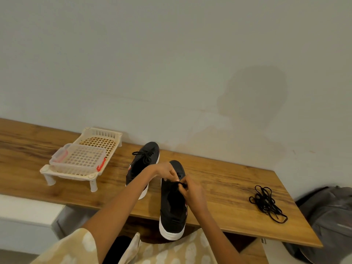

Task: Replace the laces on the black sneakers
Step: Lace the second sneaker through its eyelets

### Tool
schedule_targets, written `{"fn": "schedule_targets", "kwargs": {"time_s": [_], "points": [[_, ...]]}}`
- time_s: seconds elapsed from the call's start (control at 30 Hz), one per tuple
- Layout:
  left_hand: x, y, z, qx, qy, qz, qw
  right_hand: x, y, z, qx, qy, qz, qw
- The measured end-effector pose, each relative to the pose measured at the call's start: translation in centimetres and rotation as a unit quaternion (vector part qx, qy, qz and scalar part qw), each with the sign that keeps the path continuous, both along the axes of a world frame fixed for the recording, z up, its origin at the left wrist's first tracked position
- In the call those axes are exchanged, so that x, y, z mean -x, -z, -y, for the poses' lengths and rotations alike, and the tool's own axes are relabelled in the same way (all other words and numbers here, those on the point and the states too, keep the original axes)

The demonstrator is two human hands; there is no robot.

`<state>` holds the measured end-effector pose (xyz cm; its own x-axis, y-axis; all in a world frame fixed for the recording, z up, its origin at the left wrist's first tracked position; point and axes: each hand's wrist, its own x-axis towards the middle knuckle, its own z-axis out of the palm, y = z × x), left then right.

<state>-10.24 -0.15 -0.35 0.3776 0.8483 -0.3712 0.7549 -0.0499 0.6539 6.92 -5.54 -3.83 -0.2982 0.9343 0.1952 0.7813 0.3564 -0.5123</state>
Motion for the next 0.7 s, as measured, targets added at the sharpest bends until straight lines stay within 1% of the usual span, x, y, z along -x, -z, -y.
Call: {"fn": "schedule_targets", "kwargs": {"time_s": [0.1, 0.17, 0.27, 0.37, 0.43, 0.5, 0.6, 0.7], "points": [[0.0, -0.5, -0.6, 0.024, 0.036, -0.047, 0.998, -0.1, 0.0, 0.2, -0.016, -0.024, 0.009, 1.0], [0.0, -0.8, -0.9, 0.03, 0.051, -0.059, 0.997, -0.2, -0.1, 0.3, -0.031, -0.04, 0.019, 0.999], [0.0, -0.7, -0.6, 0.018, 0.072, -0.051, 0.996, -0.5, 0.2, 0.1, -0.04, -0.049, 0.017, 0.998], [0.0, 0.0, 0.3, 0.018, 0.069, -0.012, 0.997, -0.4, 0.5, -0.1, -0.033, -0.033, 0.003, 0.999], [0.0, 0.6, 1.1, 0.007, 0.029, 0.018, 0.999, -0.3, 0.5, -0.2, -0.032, -0.023, -0.024, 0.999], [0.1, 1.4, 1.9, -0.003, -0.054, 0.081, 0.995, -0.3, 0.6, -0.2, -0.025, -0.02, -0.037, 0.999], [0.1, 2.1, 3.2, 0.008, -0.165, 0.185, 0.969, -0.3, 1.0, -0.2, -0.018, -0.02, -0.042, 0.999], [0.0, 2.0, 3.9, 0.018, -0.22, 0.24, 0.945, -0.2, 1.2, 0.0, -0.03, -0.017, -0.047, 0.998]]}}
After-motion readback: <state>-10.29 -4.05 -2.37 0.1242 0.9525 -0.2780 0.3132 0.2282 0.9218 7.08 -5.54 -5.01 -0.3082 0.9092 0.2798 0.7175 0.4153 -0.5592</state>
